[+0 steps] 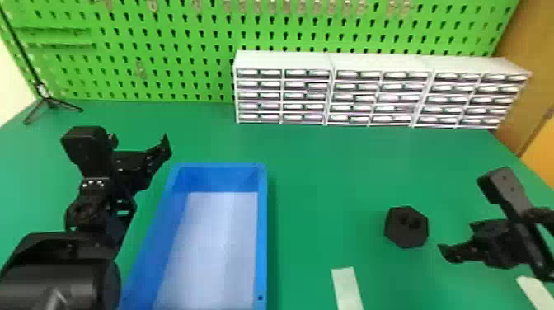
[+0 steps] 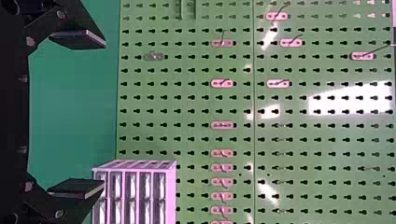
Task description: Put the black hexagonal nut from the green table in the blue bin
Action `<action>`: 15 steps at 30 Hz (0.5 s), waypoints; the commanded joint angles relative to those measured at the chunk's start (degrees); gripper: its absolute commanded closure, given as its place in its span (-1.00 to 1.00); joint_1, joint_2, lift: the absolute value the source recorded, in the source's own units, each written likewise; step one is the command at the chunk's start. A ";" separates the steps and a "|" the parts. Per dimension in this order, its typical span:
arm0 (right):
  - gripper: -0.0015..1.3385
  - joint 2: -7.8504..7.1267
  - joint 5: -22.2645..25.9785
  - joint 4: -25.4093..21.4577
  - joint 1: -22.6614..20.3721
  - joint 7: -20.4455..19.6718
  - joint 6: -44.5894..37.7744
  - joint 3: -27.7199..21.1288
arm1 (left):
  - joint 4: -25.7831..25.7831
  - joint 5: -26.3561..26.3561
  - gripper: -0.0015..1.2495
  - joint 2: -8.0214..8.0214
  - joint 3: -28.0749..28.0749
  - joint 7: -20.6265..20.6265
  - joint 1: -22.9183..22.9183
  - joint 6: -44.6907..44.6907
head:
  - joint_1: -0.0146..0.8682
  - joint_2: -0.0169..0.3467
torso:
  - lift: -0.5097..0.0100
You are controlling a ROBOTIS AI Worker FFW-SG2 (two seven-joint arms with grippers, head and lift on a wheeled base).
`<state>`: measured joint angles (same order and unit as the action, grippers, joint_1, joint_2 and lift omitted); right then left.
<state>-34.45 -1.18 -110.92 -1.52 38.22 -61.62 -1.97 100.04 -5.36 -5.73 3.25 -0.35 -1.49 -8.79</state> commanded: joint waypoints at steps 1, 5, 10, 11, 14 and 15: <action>-0.61 -0.01 -0.05 0.00 0.11 0.01 -0.08 0.21 | -0.02 0.00 -0.65 0.02 0.00 0.00 -0.09 -0.09 | 0.59 -0.76 | 0.59; -0.61 -0.01 -0.23 0.00 0.29 0.01 -0.08 0.30 | -0.02 0.09 -0.65 0.02 0.00 0.00 -0.09 -0.09 | 0.59 -0.76 | 0.59; -0.60 -0.01 -0.32 0.09 0.46 0.01 -0.08 0.39 | -0.02 0.00 -0.65 0.02 -0.09 0.00 -0.18 -0.09 | 0.59 -0.76 | 0.59; -0.60 -0.01 -0.32 0.09 0.46 0.01 -0.08 0.48 | -0.02 0.09 -0.65 0.02 -0.17 0.00 -0.18 -0.09 | 0.59 -0.76 | 0.59; -0.60 -0.10 -0.40 0.09 0.55 0.01 -0.08 0.48 | -0.02 0.09 -0.65 0.02 -0.09 0.00 -0.09 -0.09 | 0.59 -0.76 | 0.59; -0.61 -0.10 -0.40 0.09 0.55 0.01 -0.08 0.48 | -0.02 0.00 -0.65 0.02 0.00 0.00 -0.09 -0.09 | 0.59 -0.76 | 0.59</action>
<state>-34.50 -1.49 -110.84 -1.05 38.23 -61.70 -1.52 100.02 -5.31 -5.72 3.13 -0.35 -1.65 -8.88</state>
